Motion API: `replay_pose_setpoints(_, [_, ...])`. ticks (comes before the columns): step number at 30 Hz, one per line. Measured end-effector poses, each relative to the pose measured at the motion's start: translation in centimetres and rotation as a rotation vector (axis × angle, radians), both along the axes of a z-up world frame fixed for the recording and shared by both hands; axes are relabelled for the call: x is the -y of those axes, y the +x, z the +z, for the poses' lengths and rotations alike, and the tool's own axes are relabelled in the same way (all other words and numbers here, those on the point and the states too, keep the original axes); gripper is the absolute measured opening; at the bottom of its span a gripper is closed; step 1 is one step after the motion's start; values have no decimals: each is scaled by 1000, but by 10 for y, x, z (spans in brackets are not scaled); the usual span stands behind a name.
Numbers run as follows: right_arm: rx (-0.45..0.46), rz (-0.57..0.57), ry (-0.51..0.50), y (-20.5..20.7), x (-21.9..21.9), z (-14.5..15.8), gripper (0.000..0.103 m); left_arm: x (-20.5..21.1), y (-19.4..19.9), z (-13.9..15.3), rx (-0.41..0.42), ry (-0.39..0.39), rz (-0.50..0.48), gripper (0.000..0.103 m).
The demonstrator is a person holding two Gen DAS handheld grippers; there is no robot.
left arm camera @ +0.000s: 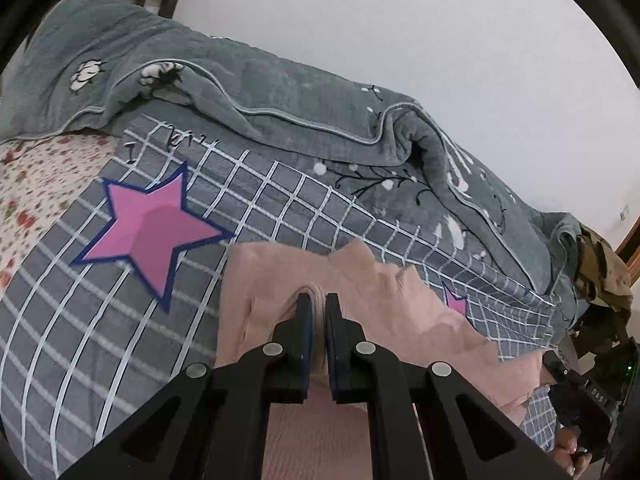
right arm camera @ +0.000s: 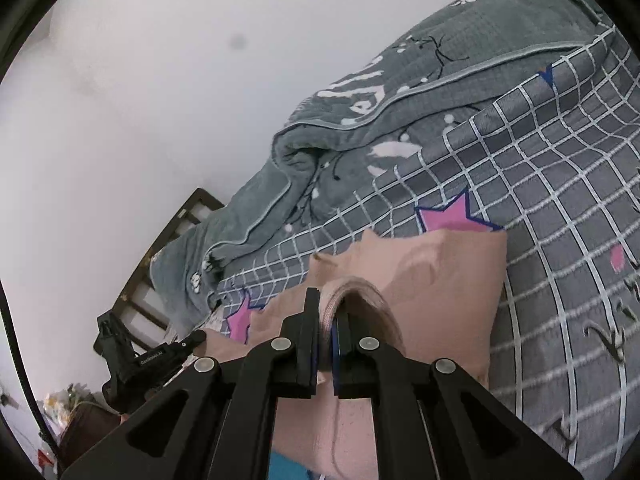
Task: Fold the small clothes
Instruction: 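Lift the hem with both tools and fold it over toward the collar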
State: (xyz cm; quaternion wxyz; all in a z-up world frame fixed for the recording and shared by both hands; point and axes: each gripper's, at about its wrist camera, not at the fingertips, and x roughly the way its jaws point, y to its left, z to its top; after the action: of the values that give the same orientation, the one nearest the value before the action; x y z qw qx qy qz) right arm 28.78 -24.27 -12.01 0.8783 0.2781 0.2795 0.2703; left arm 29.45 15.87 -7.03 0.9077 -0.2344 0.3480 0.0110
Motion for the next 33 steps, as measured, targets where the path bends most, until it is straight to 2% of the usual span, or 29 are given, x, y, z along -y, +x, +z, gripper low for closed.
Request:
replay_pose_setpoints(4, [-9,-12,-35,32,-4,-6,5,-5,30,-13,-20,1,3,7])
replay_pose_setpoints(8, [-30,-40,-82,62,-7,-15,6,-13,61,-29,-45,-35,8,8])
replay_pose_setpoints(10, [-46,-58,-113,75,-9,-20,12,-16,73,-37,-68,-45,15,10])
replay_pose_setpoints(11, [-60,-86,-155,81,-11,-22,22,-18,77,-41,-77,-40,25,18])
replay_pose_setpoints(12, [-60,-103,-190,84,-12,-25,29,-19,79,-43,-87,-33,32,31])
replay_pose_setpoints(13, [-48,-119,-233,85,-15,-27,34,-20,80,-45,-92,-22,40,37])
replay_pose_setpoints(14, [-36,-131,-268,85,-17,-30,35,-21,80,-46,-89,-16,44,45])
replay_pose_setpoints(16, [-21,-127,-328,85,-21,-35,35,-22,78,-48,-83,0,46,50])
replay_pose_setpoints(17, [-19,-118,-348,84,-23,-38,35,-23,77,-49,-83,6,41,61])
replay_pose_setpoints(18, [-19,-113,-363,85,-25,-41,35,-23,75,-49,-78,9,34,66])
replay_pose_setpoints(22, [-32,-103,-439,85,-33,-53,35,-17,72,-53,-85,22,-13,66])
replay_pose_setpoints(26, [-59,-111,-496,89,-38,-62,35,-3,77,-58,-96,94,-37,65])
replay_pose_setpoints(27, [-65,-109,-501,90,-39,-64,34,1,78,-59,-91,110,-43,59])
replay_pose_setpoints(28, [-71,-112,-510,91,-40,-66,29,4,79,-61,-86,122,-54,52])
replay_pose_setpoints(29, [-77,-116,-518,93,-40,-67,15,7,79,-63,-89,137,-56,31])
replay_pose_setpoints(30, [-85,-122,-526,94,-40,-69,6,9,81,-65,-100,155,-54,8])
replay_pose_setpoints(33, [-52,-135,-495,89,-34,-66,6,3,80,-66,-94,171,-10,7])
